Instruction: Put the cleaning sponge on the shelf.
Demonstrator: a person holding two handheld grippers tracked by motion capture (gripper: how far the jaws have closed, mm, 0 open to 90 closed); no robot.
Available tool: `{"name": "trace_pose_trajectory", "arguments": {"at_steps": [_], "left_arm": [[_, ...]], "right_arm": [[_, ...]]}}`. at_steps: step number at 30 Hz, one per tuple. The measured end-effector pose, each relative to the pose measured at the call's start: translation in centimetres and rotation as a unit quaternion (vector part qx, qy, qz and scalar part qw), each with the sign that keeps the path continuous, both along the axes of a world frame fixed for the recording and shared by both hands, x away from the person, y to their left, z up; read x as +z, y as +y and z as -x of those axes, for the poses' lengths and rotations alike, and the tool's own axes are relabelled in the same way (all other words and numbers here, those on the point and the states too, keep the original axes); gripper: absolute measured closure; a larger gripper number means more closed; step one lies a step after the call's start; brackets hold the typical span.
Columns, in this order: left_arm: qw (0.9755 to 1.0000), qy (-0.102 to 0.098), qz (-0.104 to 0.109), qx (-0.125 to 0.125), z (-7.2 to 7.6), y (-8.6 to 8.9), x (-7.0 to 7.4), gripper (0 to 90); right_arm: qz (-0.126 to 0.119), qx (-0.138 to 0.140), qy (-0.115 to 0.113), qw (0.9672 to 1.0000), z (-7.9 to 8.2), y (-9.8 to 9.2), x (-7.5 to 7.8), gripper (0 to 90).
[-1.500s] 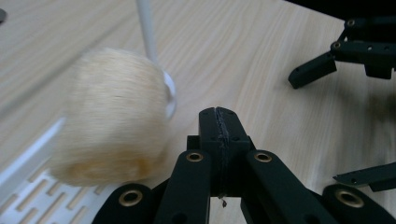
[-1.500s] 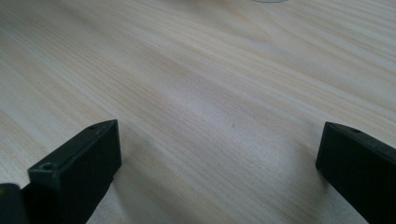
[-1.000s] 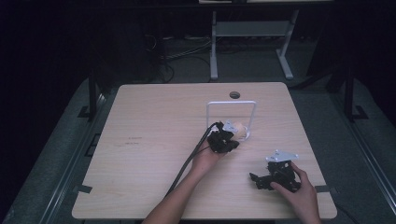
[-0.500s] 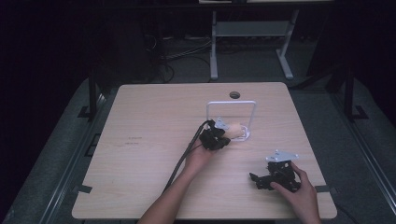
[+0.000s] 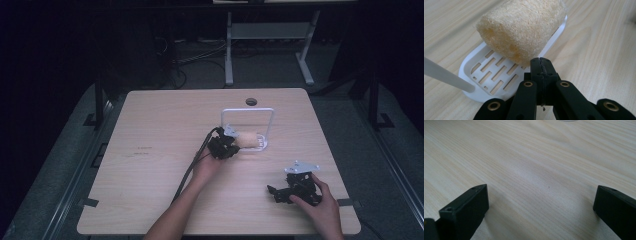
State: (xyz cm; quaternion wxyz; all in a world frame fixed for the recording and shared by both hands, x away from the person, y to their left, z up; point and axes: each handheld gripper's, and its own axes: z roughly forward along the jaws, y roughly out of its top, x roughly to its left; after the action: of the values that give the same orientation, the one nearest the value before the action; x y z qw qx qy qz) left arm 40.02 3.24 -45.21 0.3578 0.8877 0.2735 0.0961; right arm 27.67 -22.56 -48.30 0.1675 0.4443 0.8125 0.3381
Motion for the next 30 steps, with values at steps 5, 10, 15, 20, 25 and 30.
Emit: {"name": "trace_pose_trajectory", "arguments": {"at_steps": [5,10,15,20,25,30], "left_arm": [[1.0000,0.005,0.000,-0.008,0.2,0.1,0.3,89.6],[0.9998,0.014,0.007,-0.010,0.7,0.8,0.7,86.8],[0.9997,0.016,0.005,-0.016,1.5,1.8,1.3,77.6],[0.9997,0.017,-0.001,-0.018,2.4,2.9,1.6,56.9],[0.9997,0.015,0.004,-0.020,3.4,4.3,1.7,38.3],[0.9997,0.009,0.015,-0.017,4.4,6.2,2.0,25.8]], "right_arm": [[0.000,0.000,0.000,1.0000,0.0,0.0,0.0,0.0],[0.000,0.000,0.000,1.0000,0.0,0.0,0.0,0.0],[0.000,0.000,0.000,1.0000,0.0,0.0,0.0,0.0],[0.000,0.000,0.000,1.0000,0.0,0.0,0.0,0.0],[0.000,0.000,0.000,1.0000,0.0,0.0,0.0,0.0],[0.000,0.000,0.000,1.0000,0.0,0.0,0.0,0.0]]}}
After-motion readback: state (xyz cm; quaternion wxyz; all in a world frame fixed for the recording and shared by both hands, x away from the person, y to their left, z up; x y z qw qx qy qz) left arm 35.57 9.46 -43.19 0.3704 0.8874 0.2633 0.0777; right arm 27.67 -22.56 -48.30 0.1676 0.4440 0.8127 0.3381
